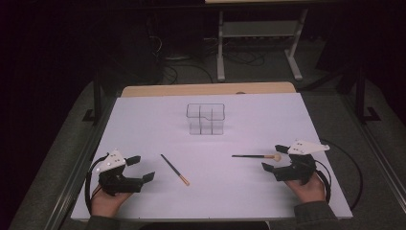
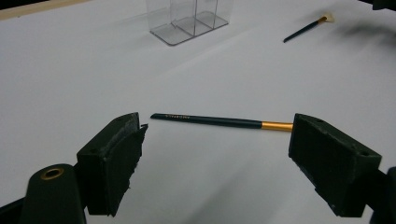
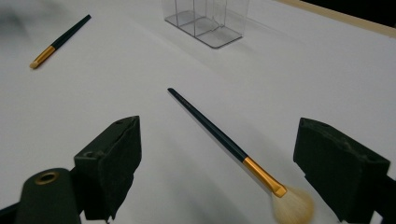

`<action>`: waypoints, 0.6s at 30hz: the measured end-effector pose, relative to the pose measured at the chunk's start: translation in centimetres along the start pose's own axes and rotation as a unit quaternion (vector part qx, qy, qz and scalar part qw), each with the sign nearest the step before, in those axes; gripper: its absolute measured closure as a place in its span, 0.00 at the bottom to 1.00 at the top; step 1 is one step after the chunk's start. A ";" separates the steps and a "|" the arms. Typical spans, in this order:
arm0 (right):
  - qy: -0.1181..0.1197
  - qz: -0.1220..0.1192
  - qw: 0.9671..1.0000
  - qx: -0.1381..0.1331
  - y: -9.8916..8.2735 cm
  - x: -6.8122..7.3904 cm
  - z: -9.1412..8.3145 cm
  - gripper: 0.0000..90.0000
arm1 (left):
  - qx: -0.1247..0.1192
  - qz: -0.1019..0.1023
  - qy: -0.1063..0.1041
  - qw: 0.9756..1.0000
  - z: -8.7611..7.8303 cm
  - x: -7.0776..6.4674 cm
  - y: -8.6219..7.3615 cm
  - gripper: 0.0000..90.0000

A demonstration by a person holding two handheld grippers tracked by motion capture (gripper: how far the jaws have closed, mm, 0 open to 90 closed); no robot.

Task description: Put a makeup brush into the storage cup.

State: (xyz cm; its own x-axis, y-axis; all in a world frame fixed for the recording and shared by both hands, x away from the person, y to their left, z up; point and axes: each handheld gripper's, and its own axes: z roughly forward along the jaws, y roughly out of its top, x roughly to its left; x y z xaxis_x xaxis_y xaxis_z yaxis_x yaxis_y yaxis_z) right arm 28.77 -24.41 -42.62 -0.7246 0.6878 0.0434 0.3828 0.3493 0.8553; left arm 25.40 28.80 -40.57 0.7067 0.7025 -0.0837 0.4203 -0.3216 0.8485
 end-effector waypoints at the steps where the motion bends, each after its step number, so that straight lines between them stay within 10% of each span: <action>1: 0.000 0.000 1.000 0.000 0.0 0.0 0.0 0.16 | 0.000 0.000 0.000 1.000 0.0 0.0 0.0 0.19; 18: 0.011 -0.002 1.000 -0.008 1.7 0.7 -0.4 0.16 | -0.001 0.002 -0.004 1.000 -0.1 -0.2 -0.1 0.19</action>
State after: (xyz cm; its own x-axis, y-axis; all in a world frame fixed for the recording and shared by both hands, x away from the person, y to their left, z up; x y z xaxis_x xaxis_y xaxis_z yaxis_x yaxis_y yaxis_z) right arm 28.71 -23.63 -40.97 -0.7385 0.6723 0.0511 0.3709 0.3419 0.8634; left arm 25.14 28.72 -40.58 0.7138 0.6952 -0.0841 0.4151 -0.3233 0.8504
